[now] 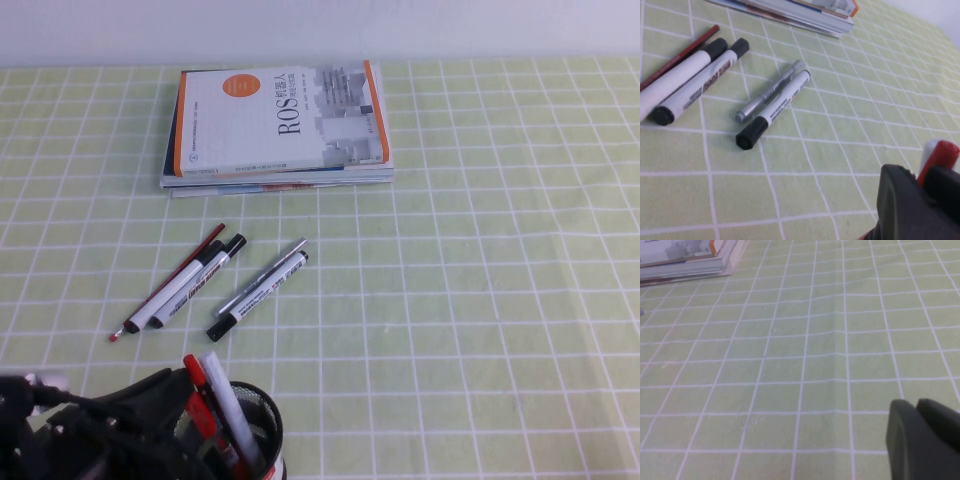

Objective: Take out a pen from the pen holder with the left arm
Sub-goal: Pick up the pen from the pen holder, then place the pen on the table

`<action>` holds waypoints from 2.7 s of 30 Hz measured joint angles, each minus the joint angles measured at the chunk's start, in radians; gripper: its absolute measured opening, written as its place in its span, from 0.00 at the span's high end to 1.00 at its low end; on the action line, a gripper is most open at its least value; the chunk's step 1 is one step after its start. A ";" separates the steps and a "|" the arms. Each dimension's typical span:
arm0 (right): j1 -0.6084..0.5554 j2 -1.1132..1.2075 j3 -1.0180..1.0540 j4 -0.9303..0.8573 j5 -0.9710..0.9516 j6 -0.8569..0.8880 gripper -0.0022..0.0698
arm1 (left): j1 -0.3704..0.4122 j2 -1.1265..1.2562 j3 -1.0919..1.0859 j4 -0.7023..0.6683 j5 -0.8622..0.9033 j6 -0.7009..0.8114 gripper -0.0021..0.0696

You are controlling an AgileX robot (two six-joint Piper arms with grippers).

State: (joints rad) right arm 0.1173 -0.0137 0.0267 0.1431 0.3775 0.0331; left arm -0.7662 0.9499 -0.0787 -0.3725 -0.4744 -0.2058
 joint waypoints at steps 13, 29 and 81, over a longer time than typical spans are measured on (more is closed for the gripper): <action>0.000 0.000 0.000 0.000 0.000 0.000 0.99 | 0.000 0.000 -0.012 0.111 -0.005 -0.086 0.91; 0.000 0.000 0.000 0.000 0.000 0.000 0.99 | 0.000 -0.010 -0.231 0.298 0.281 -0.116 0.92; 0.000 0.000 0.000 0.000 0.000 0.000 0.99 | 0.306 1.020 -1.632 0.372 1.540 0.479 0.92</action>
State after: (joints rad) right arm 0.1173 -0.0137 0.0267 0.1431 0.3775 0.0331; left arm -0.4602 1.9700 -1.7108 0.0000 1.0652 0.2729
